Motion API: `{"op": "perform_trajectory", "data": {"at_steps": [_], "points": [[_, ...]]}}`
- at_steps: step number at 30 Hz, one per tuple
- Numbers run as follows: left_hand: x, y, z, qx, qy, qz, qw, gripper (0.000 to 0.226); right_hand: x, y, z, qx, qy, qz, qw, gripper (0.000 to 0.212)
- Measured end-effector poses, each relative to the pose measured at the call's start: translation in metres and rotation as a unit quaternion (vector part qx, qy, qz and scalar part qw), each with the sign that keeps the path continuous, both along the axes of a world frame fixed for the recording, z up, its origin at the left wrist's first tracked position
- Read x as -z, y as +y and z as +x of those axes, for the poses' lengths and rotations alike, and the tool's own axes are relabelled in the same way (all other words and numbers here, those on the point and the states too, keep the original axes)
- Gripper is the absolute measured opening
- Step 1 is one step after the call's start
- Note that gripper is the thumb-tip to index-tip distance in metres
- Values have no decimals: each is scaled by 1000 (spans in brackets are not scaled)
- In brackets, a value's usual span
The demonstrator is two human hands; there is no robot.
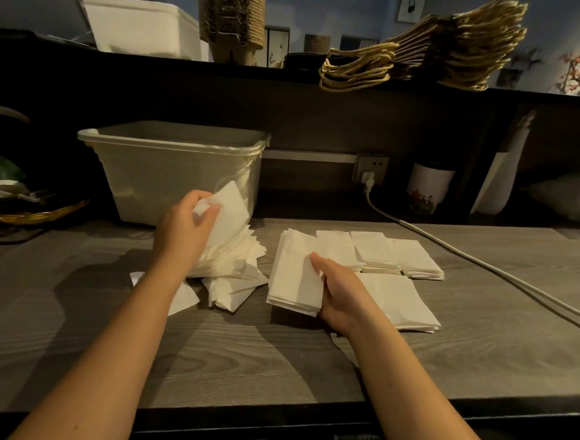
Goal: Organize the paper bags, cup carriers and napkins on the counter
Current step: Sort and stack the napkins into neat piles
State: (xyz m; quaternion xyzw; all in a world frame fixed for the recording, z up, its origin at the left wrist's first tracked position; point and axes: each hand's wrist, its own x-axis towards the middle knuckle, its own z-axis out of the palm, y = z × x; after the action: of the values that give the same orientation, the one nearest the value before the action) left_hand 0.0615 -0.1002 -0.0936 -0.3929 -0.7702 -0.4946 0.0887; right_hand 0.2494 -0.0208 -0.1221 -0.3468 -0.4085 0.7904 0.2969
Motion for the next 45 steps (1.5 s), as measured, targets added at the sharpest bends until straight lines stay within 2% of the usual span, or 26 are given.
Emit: {"op": "perform_trajectory", "data": {"at_steps": [3, 5, 8, 11, 16, 22, 29, 34, 40, 45], "points": [[7, 6, 19, 20, 143, 15, 989, 20, -1, -4, -1, -30, 23, -29, 999, 18], [11, 8, 32, 72, 208, 14, 975, 21, -1, -7, -2, -62, 40, -41, 996, 22], [19, 13, 50, 177, 276, -11, 945, 32, 3, -7, -3, -89, 58, -52, 993, 28], [27, 17, 64, 242, 316, -35, 917, 39, 4, -5, -2, -77, 99, -62, 990, 27], [33, 19, 66, 283, 323, -53, 902, 33, 5, -3, -3, -52, 133, -59, 988, 28], [34, 20, 65, 201, 252, -86, 943, 56, 4, -3, -6, -38, 123, -9, 992, 24], [32, 20, 66, 181, 276, -73, 941, 33, 4, -2, -5, -36, 105, -2, 994, 31], [32, 18, 65, 192, 306, -41, 932, 30, 5, -1, -4, -41, 108, 8, 993, 31], [32, 17, 64, 222, 288, -33, 931, 23, 7, -1, -5, -47, 113, 13, 992, 33], [33, 18, 62, 237, 282, -26, 929, 32, 7, 0, -3, -51, 119, 10, 992, 29]]}}
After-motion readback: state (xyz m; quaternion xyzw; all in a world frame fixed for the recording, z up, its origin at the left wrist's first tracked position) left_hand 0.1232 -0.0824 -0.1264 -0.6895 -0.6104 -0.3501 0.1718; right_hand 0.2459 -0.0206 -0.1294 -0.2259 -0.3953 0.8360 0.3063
